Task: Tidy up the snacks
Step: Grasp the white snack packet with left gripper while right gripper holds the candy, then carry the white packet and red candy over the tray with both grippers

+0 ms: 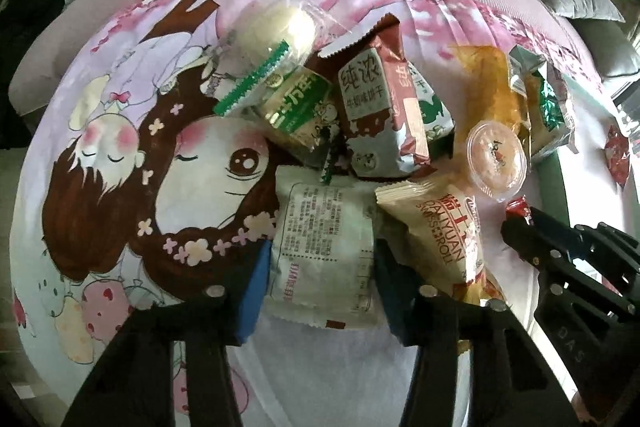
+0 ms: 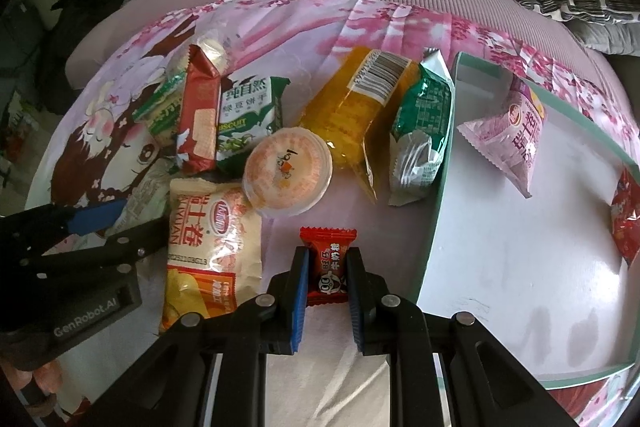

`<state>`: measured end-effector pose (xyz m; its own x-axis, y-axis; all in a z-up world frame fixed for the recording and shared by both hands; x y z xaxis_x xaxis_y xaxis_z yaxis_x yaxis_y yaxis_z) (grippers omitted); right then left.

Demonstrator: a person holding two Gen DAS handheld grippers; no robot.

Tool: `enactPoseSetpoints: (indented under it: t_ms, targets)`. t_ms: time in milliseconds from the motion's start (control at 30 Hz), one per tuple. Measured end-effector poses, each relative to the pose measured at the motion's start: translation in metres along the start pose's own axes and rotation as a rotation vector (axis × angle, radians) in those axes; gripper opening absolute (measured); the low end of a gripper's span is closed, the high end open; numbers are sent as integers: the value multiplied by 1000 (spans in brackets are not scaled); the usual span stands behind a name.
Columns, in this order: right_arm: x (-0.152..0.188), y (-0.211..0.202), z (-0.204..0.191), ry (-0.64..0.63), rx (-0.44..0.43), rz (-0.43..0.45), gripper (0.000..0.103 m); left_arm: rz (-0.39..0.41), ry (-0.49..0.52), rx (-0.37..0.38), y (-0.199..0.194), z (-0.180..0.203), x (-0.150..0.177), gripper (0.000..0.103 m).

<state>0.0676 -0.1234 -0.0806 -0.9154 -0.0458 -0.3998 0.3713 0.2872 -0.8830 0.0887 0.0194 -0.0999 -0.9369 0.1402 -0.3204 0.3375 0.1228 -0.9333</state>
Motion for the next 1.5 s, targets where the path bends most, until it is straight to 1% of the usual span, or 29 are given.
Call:
enactPoseSetpoints:
  t_ms: [167,333,600,767,1000,1167,1267,1400,1500]
  targets:
    - [-2,-10,-5,-7,-17,30,20,9,9,-1,-13,-2,7,52]
    - [-4,-18,-7,-7,-23,53,20,38,10,0,-31,0,11,52]
    - [-7,-31,-8,-7,-31,86,20,108,-6,-8,-65,-6,13,52]
    - [-8,-37,-9,-5,-33,101,20,149,-16,-14,-76,-9,14,52]
    - [-10,-42,-5,17,-38,117,20,199,-40,-28,-86,-14,5,52]
    - [-11,-53,5,53,-27,144,20,229,-75,-33,-91,-15,0,52]
    - [-12,-64,19,86,-12,172,20,259,-68,-37,-97,-7,-4,52]
    - [-11,-79,48,153,46,201,20,288,-50,1,-104,13,-9,52]
    - [-7,-92,72,218,89,223,20,316,-18,10,-109,31,-13,52]
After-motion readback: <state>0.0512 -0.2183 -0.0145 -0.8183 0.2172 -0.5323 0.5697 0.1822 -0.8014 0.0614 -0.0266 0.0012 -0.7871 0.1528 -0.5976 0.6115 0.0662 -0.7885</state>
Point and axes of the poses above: each gripper's, at about its wrist camera, not at the fingertips, and y roughly the way its jaws point, z to its right, x to its underside, the point moved 5 cm from there along y, roughly the way its jaws point, and after that the axes turned 11 degrees about -x, right-handed, at the moved point
